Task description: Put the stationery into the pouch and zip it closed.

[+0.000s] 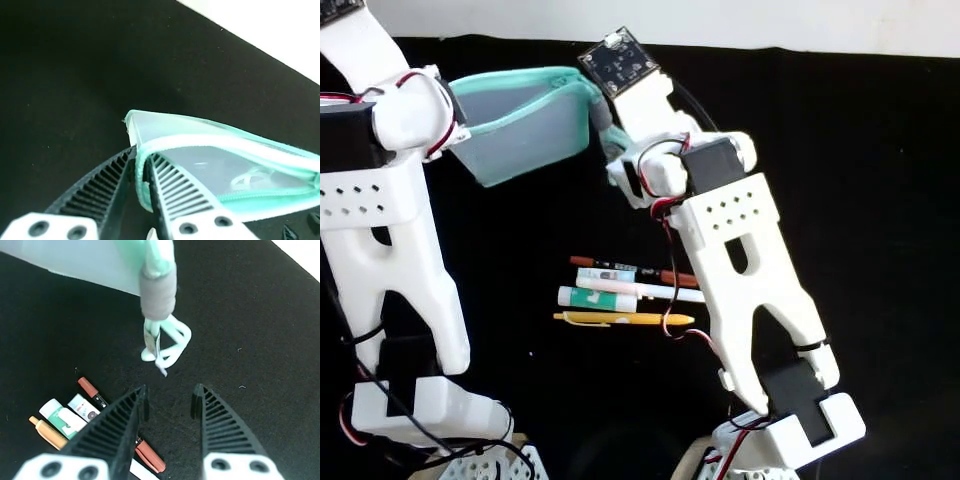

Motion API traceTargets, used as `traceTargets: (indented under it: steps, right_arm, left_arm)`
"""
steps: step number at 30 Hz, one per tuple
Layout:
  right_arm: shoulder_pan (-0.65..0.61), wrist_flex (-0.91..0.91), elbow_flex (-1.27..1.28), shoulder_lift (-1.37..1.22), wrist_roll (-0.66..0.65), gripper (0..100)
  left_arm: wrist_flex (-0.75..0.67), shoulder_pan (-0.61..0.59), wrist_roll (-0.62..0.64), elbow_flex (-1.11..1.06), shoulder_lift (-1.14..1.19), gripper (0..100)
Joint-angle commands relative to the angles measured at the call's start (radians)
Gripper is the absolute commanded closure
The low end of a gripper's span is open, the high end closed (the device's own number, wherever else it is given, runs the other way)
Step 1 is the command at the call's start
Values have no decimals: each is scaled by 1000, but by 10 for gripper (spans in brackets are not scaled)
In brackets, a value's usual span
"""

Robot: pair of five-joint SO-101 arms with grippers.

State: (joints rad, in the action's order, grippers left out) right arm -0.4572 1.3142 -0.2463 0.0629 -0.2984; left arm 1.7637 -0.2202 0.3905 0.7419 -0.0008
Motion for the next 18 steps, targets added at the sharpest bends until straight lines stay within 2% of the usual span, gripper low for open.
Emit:
traceTargets:
  steps: [1, 10, 18]
  right_arm:
    - [10, 7, -38, 44, -6, 848]
    - [10, -1, 61, 50, -6, 848]
    - [10, 2, 74, 51, -6, 848]
  left_arm:
    - [5, 16, 18, -48, -21, 993]
    - [-3, 2, 12, -119, -7, 993]
    - [-5, -64, 11, -183, -7, 981]
